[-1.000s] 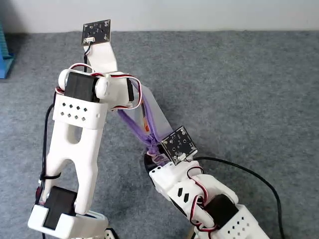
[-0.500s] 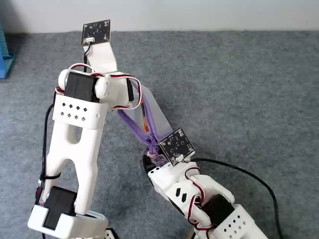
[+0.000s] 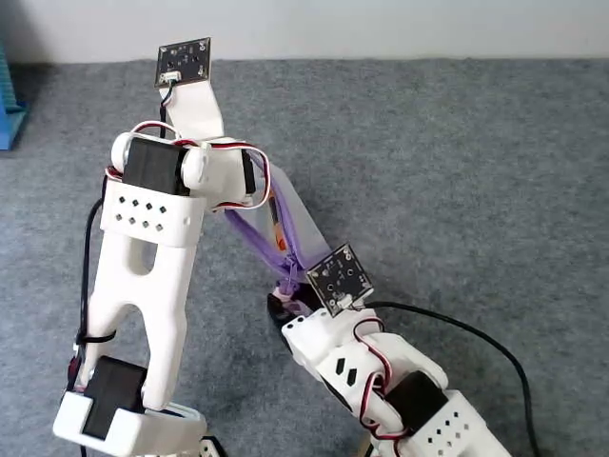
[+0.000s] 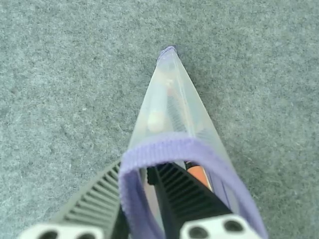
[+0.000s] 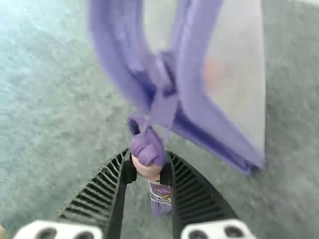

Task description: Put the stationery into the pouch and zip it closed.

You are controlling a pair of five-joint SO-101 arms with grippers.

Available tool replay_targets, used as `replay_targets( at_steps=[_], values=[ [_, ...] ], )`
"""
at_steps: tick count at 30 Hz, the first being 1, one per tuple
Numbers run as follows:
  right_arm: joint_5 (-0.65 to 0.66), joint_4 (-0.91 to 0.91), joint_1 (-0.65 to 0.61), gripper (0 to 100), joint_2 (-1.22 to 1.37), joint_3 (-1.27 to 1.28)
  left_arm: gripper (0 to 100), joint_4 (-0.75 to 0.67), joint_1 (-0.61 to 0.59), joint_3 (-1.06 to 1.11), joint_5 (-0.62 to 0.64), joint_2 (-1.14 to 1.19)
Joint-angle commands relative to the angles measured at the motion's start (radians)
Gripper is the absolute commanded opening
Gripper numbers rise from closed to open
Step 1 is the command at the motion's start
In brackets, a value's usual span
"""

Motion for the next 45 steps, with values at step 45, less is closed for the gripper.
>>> replay_targets(
  at_steps=[45],
  values=[
    [0.035, 0.697, 0.572, 0.8, -0.018, -0.562, 32, 0.020, 0.494, -0.572, -0.195, 0.318]
  ],
)
